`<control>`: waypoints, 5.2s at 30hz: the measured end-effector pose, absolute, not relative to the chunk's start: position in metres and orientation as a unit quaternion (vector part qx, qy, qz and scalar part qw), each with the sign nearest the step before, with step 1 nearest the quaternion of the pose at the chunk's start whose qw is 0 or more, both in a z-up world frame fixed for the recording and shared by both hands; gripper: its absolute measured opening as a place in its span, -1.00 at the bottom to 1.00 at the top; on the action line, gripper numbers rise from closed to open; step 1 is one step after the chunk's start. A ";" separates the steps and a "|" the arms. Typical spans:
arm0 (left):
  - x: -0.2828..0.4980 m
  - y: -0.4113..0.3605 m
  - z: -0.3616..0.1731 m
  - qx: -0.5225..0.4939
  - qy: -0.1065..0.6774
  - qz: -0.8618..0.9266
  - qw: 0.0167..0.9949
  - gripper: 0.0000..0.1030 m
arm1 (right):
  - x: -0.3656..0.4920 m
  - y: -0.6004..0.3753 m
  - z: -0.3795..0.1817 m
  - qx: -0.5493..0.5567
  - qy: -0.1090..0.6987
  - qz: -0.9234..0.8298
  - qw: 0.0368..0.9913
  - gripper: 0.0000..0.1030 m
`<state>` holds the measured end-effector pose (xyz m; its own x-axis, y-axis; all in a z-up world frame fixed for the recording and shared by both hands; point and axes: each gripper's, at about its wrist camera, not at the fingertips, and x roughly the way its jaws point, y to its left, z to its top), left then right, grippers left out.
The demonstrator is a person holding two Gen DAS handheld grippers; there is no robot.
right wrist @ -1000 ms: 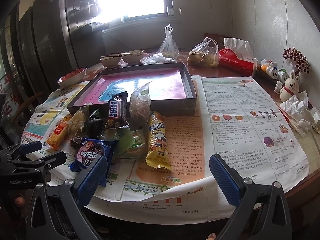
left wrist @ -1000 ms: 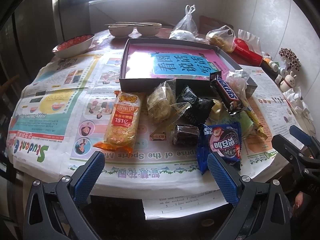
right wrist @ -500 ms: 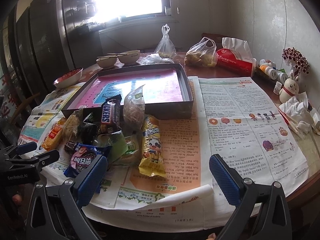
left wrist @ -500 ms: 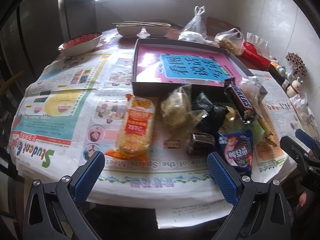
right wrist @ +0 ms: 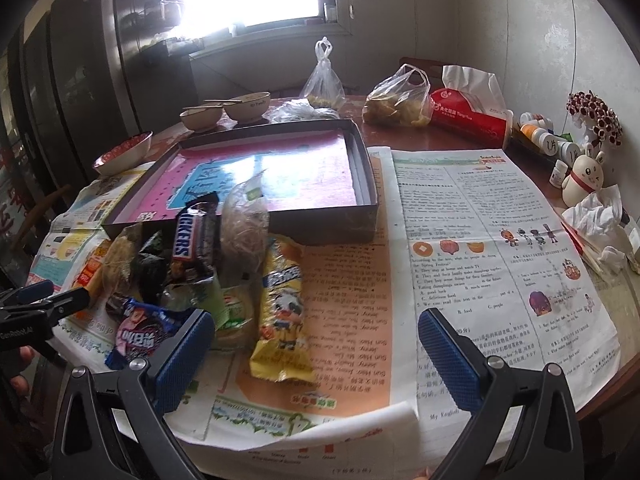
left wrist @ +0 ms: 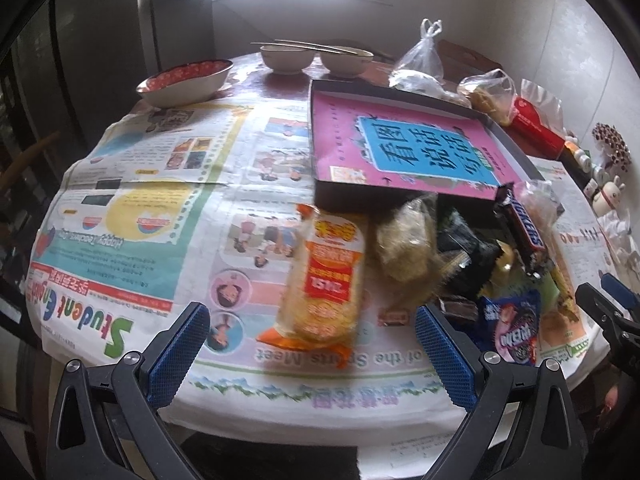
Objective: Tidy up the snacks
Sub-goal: 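Grasp the orange rice cracker pack with the left gripper while the right grasps the yellow snack stick, then lower both held snacks into the grey tray and open both grippers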
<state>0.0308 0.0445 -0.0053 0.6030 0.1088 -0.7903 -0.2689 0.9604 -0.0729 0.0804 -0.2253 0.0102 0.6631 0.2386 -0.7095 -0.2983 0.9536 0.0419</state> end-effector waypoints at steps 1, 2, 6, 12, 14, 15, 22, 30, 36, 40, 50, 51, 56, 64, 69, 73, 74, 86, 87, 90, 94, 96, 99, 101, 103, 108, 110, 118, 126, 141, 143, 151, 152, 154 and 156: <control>0.032 0.047 -0.006 -0.093 0.433 0.109 0.890 0.98 | 0.084 -0.225 0.009 -0.040 0.388 0.146 0.909 1.00; 0.033 0.049 -0.006 -0.094 0.434 0.108 0.889 0.98 | 0.088 -0.226 0.007 -0.039 0.393 0.146 0.907 0.99; 0.039 0.056 -0.009 -0.098 0.438 0.103 0.887 0.98 | 0.101 -0.223 0.001 -0.040 0.406 0.150 0.901 0.85; 0.045 0.059 -0.009 -0.097 0.439 0.096 0.888 0.96 | 0.117 -0.211 -0.004 -0.049 0.415 0.170 0.893 0.53; 0.047 0.060 -0.010 -0.097 0.442 0.094 0.887 0.94 | 0.122 -0.207 -0.003 -0.054 0.411 0.178 0.892 0.46; 0.048 0.060 -0.010 -0.096 0.443 0.094 0.886 0.94 | 0.123 -0.205 -0.004 -0.057 0.411 0.180 0.892 0.39; 0.052 0.063 -0.009 -0.095 0.444 0.081 0.887 0.58 | 0.130 -0.195 -0.006 -0.080 0.414 0.195 0.886 0.18; 0.066 0.058 -0.018 -0.097 0.464 0.058 0.878 0.31 | 0.133 -0.203 -0.010 -0.095 0.421 0.189 0.882 -0.15; 0.073 0.054 -0.021 -0.088 0.465 0.062 0.879 0.27 | 0.140 -0.200 -0.017 -0.095 0.427 0.204 0.876 -0.28; 0.076 0.054 -0.020 -0.083 0.458 0.067 0.883 -0.15 | 0.143 -0.197 -0.018 -0.098 0.424 0.205 0.877 -0.51; 0.067 0.067 -0.010 -0.130 0.434 0.046 0.891 -0.26 | 0.140 -0.225 -0.003 -0.047 0.411 0.196 0.889 -0.51; 0.065 0.067 -0.007 -0.133 0.429 0.045 0.892 -0.26 | 0.141 -0.226 0.000 -0.044 0.408 0.195 0.891 -0.51; 0.059 0.070 0.018 -0.139 0.399 0.042 0.905 -0.26 | 0.144 -0.233 0.019 -0.034 0.386 0.192 0.902 -0.51; 0.084 0.069 0.039 -0.138 0.377 0.039 0.915 -0.26 | 0.173 -0.234 0.041 -0.021 0.361 0.188 0.913 -0.51; 0.107 0.063 0.040 -0.136 0.379 0.036 0.915 -0.26 | 0.192 -0.231 0.049 -0.010 0.355 0.194 0.914 -0.51; 0.127 0.060 0.037 -0.134 0.388 0.034 0.911 -0.26 | 0.208 -0.220 0.050 -0.011 0.359 0.204 0.911 -0.51; 0.132 0.058 0.035 -0.133 0.391 0.034 0.910 -0.26 | 0.212 -0.217 0.049 -0.011 0.360 0.207 0.910 -0.51; 0.172 0.048 0.017 -0.118 0.416 0.027 0.901 -0.26 | 0.246 -0.190 0.021 -0.018 0.399 0.215 0.891 -0.51; 0.174 0.047 0.016 -0.118 0.418 0.026 0.900 -0.26 | 0.247 -0.190 0.019 -0.018 0.402 0.215 0.890 -0.51; 0.180 0.045 0.011 -0.118 0.422 0.025 0.898 -0.26 | 0.250 -0.189 0.015 -0.019 0.408 0.213 0.888 -0.51; 0.184 0.042 0.008 -0.114 0.428 0.023 0.896 -0.26 | 0.252 -0.188 0.010 -0.020 0.412 0.210 0.886 -0.51; 0.185 0.041 0.006 -0.114 0.430 0.023 0.895 -0.26 | 0.252 -0.187 0.009 -0.023 0.414 0.208 0.886 -0.51; 0.187 0.040 0.003 -0.114 0.433 0.022 0.894 -0.26 | 0.253 -0.185 0.008 -0.027 0.415 0.207 0.886 -0.51; 0.187 0.040 0.003 -0.114 0.434 0.022 0.893 -0.26 | 0.252 -0.183 0.007 -0.033 0.416 0.206 0.885 -0.50; 0.187 0.040 0.003 -0.114 0.434 0.022 0.893 -0.26 | 0.251 -0.182 0.008 -0.033 0.417 0.206 0.885 -0.50; 0.186 0.041 0.003 -0.116 0.435 0.023 0.893 -0.26 | 0.250 -0.184 0.010 -0.030 0.415 0.206 0.886 -0.50; 0.187 0.041 0.003 -0.115 0.436 0.022 0.892 -0.26 | 0.250 -0.184 0.011 -0.030 0.415 0.206 0.886 -0.50; 0.184 0.040 0.005 -0.112 0.434 0.024 0.894 -0.18 | 0.244 -0.187 0.017 -0.027 0.405 0.208 0.890 -0.47; 0.177 0.043 0.011 -0.115 0.427 0.030 0.897 0.03 | 0.237 -0.198 0.021 -0.016 0.401 0.207 0.892 -0.45; 0.155 0.040 0.018 -0.116 0.421 0.021 0.899 0.16 | 0.209 -0.203 0.015 -0.009 0.421 0.226 0.878 -0.44; 0.151 0.040 0.020 -0.114 0.419 0.021 0.900 0.17 | 0.211 -0.202 0.013 -0.006 0.422 0.226 0.878 -0.44; 0.140 0.038 0.025 -0.109 0.416 0.017 0.903 0.19 | 0.223 -0.196 0.004 -0.007 0.428 0.214 0.878 -0.44; 0.138 0.037 0.025 -0.109 0.415 0.016 0.903 0.19 | 0.224 -0.196 0.004 -0.006 0.428 0.213 0.878 -0.44; 0.136 0.036 0.026 -0.107 0.415 0.016 0.903 0.20 | 0.223 -0.197 0.006 -0.006 0.422 0.212 0.882 -0.45; 0.134 0.034 0.027 -0.104 0.415 0.016 0.904 0.21 | 0.220 -0.199 0.012 -0.008 0.413 0.210 0.886 -0.44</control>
<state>0.1337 0.0337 0.0266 0.6558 -0.0571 -0.7528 -0.1152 0.9779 -0.1746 0.2197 -0.1988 0.0116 0.5707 0.3660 -0.7350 -0.3791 0.9115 0.1596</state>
